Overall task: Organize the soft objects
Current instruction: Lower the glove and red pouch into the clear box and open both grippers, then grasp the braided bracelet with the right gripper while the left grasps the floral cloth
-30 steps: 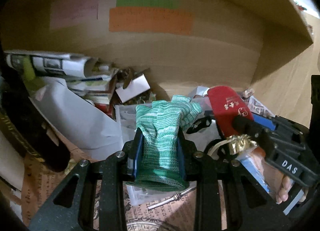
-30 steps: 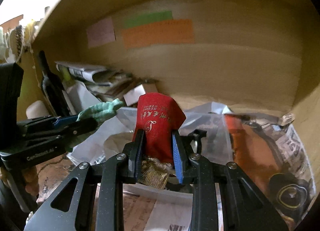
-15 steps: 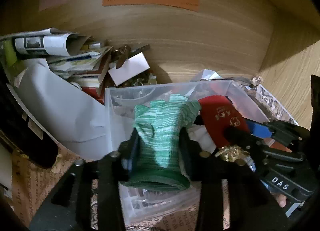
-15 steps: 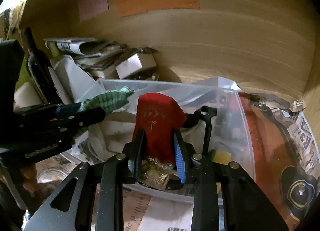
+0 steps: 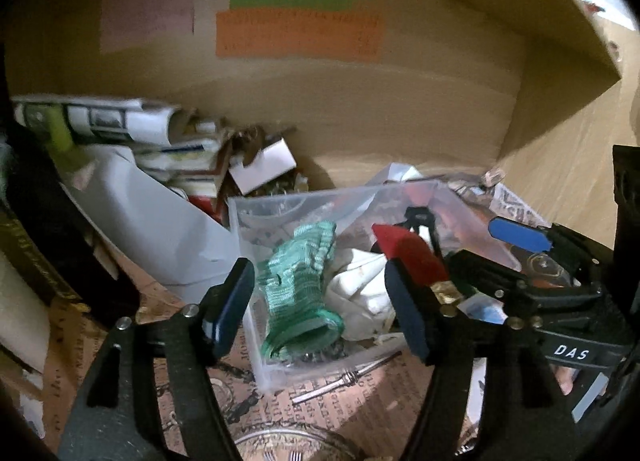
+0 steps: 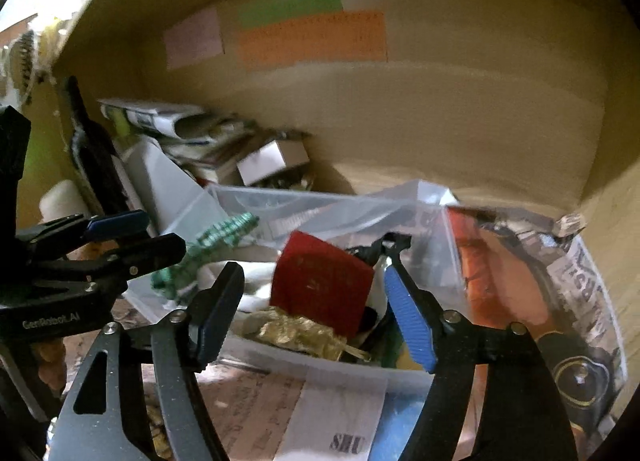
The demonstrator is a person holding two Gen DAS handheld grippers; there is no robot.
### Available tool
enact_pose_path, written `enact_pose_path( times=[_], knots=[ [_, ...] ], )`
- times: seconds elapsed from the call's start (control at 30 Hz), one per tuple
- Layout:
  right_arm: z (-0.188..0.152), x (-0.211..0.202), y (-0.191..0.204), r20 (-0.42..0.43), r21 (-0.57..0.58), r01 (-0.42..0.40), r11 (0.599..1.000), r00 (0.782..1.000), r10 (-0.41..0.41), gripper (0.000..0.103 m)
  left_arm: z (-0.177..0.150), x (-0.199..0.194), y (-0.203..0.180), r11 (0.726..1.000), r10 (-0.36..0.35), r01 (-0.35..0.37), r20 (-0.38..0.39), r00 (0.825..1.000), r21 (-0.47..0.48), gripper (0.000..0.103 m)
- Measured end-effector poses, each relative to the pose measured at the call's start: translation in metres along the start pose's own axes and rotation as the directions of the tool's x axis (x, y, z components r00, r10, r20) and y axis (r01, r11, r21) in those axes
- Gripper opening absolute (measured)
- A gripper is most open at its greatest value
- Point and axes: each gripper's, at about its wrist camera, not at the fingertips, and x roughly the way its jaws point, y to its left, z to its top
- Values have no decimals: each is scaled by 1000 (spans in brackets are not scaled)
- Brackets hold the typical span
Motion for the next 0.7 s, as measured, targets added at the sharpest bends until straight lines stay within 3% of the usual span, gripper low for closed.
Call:
enact_pose_path(
  times=[0.13,0.37,0.7],
  knots=[
    [3,-24,9,48,-20,-7,1000,999,8,70,-4,-26,-1,1000,1,-1,55,998,1,78],
    [-11,-62,25,115,-51,-12,999,993,18,80,-24,-60,-3,1000,12,-15,92,996,25,87],
    [-56,-80,36,64,-34,-32,999,997,34,81,-65,-80,-6,998,22,-25,52,998,49,95]
  ],
)
